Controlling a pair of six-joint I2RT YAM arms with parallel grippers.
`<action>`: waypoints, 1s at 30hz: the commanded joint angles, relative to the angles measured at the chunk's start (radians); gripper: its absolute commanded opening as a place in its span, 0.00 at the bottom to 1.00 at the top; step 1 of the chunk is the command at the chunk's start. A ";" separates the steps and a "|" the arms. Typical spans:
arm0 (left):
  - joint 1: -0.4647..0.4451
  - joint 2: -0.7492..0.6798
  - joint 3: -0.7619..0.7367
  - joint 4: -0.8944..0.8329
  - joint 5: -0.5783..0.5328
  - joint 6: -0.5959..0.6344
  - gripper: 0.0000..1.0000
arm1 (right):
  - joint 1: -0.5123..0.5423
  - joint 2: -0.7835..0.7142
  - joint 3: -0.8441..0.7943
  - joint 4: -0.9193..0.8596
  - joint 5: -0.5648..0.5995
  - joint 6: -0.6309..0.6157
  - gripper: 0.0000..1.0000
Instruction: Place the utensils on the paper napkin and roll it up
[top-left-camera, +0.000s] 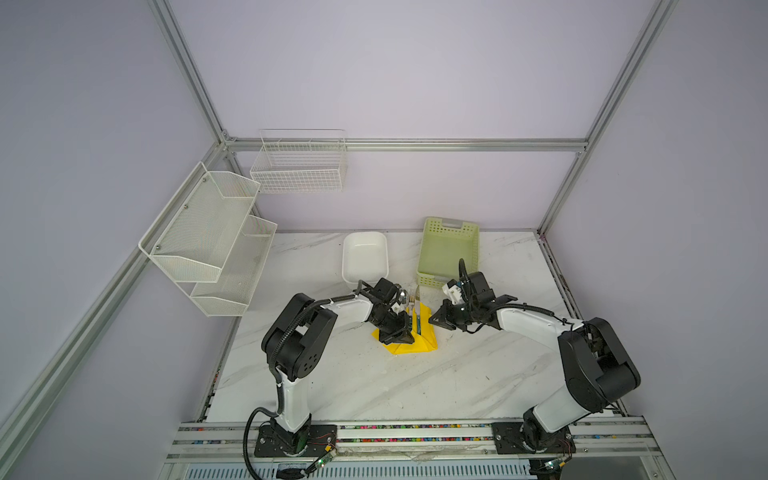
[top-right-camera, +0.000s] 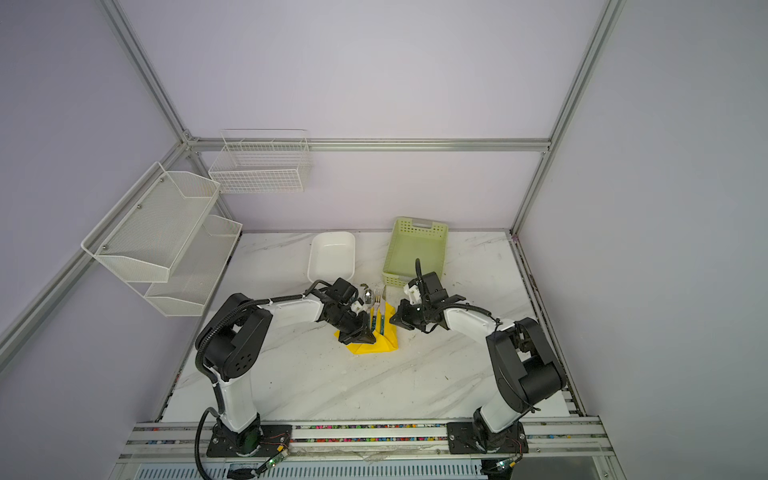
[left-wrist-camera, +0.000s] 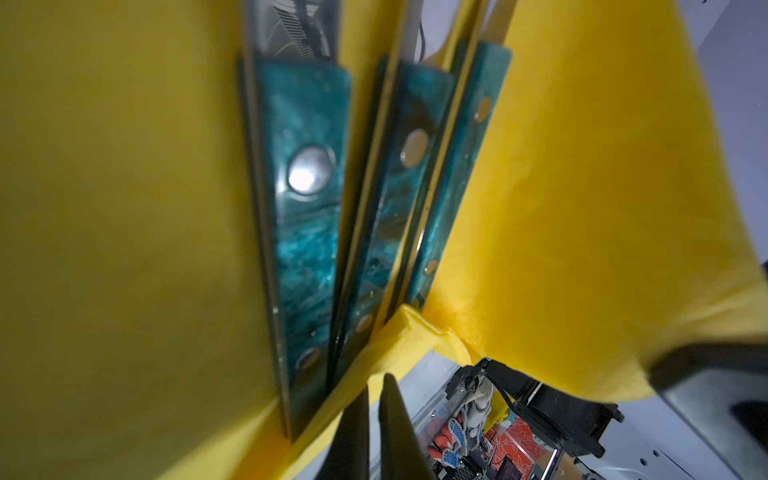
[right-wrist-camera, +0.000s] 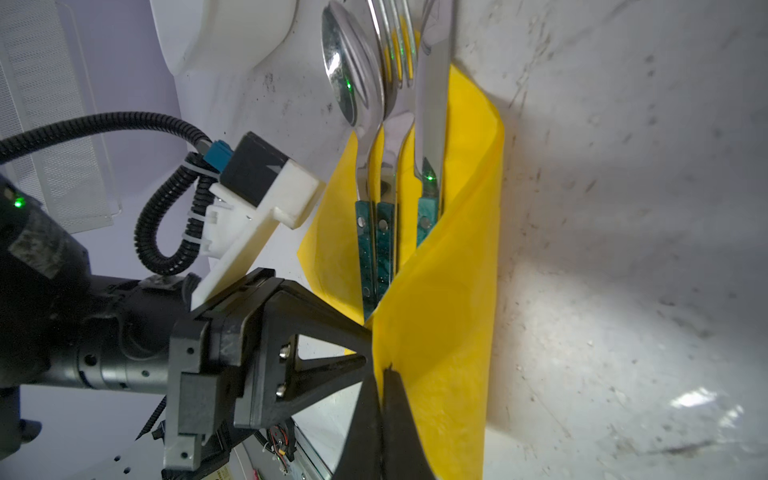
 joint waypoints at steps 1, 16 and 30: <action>-0.001 0.001 0.047 -0.028 -0.017 0.001 0.10 | 0.027 0.021 0.028 0.037 0.005 0.045 0.00; -0.001 -0.001 0.042 -0.028 -0.017 0.004 0.10 | 0.098 0.108 0.065 0.166 -0.012 0.150 0.00; 0.003 -0.031 0.029 -0.034 -0.028 0.002 0.10 | 0.133 0.189 0.074 0.214 -0.001 0.165 0.00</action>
